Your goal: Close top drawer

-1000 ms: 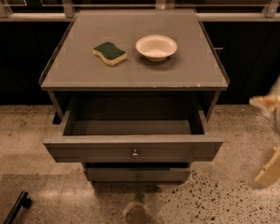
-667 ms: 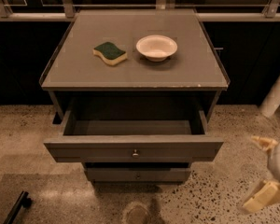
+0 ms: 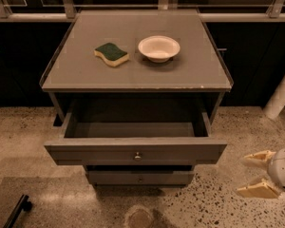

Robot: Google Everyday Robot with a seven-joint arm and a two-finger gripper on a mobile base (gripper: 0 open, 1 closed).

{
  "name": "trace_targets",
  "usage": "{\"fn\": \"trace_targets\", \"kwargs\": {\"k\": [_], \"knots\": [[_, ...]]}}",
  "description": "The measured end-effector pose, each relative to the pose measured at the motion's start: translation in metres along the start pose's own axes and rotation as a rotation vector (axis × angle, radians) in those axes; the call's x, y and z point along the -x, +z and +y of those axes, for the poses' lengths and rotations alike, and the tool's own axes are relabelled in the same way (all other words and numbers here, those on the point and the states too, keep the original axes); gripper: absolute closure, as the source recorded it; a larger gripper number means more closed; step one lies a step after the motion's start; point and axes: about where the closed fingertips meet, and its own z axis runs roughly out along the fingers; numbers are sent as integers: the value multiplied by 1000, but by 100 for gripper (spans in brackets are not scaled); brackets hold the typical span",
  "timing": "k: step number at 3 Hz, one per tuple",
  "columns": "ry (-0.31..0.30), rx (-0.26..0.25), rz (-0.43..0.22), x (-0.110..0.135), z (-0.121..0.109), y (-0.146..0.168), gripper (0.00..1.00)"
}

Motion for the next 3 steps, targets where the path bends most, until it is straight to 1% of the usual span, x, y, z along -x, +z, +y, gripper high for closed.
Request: {"fn": "trace_targets", "kwargs": {"k": [2, 3], "knots": [[0, 0, 0, 0, 0, 0, 87], [46, 19, -23, -17, -11, 28, 100]]}}
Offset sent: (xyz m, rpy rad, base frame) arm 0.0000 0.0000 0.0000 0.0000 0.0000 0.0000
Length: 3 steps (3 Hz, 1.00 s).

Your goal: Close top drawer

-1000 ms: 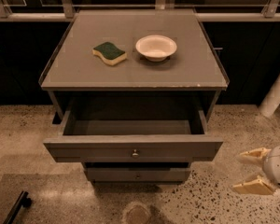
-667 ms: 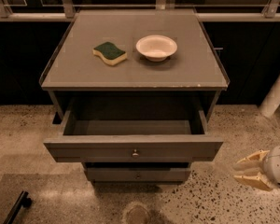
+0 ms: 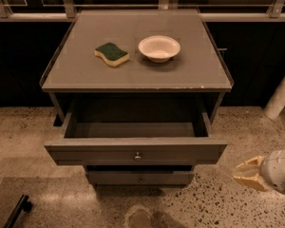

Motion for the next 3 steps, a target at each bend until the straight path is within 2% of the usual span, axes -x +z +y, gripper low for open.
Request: {"fn": "trace_targets", "kwargs": {"k": [1, 2, 3], "knots": [[50, 42, -23, -22, -10, 57, 100], [54, 37, -50, -22, -24, 96, 100], [-1, -1, -107, 8, -45, 114, 100]]}}
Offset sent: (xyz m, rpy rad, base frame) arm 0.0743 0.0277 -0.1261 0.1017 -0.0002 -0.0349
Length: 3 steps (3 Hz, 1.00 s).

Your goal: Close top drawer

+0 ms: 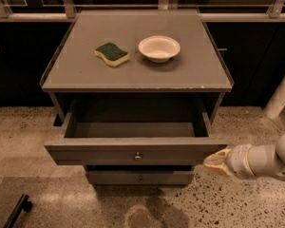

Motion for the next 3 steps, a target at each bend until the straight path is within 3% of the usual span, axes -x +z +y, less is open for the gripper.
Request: {"fn": "trace_targets", "kwargs": {"k": [1, 3], "knots": [[-42, -26, -119, 42, -22, 7, 100], [-65, -47, -129, 46, -32, 9, 100]]}}
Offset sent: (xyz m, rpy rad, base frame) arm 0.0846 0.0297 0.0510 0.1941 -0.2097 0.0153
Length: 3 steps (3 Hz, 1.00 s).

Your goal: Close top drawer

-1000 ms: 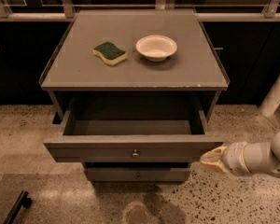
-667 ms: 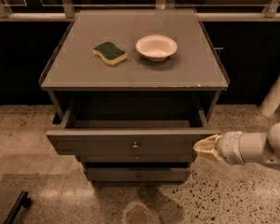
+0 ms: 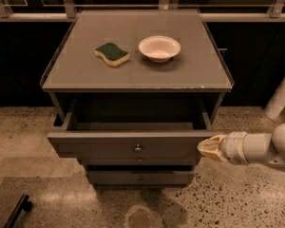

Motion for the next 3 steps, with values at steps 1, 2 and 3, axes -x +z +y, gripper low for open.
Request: {"fn": "trace_targets", "kwargs": {"k": [1, 2, 3], "knots": [[-35, -24, -29, 7, -18, 6, 100], [-49, -55, -48, 10, -35, 9, 100], [-46, -83, -60, 7, -49, 11, 100]]}}
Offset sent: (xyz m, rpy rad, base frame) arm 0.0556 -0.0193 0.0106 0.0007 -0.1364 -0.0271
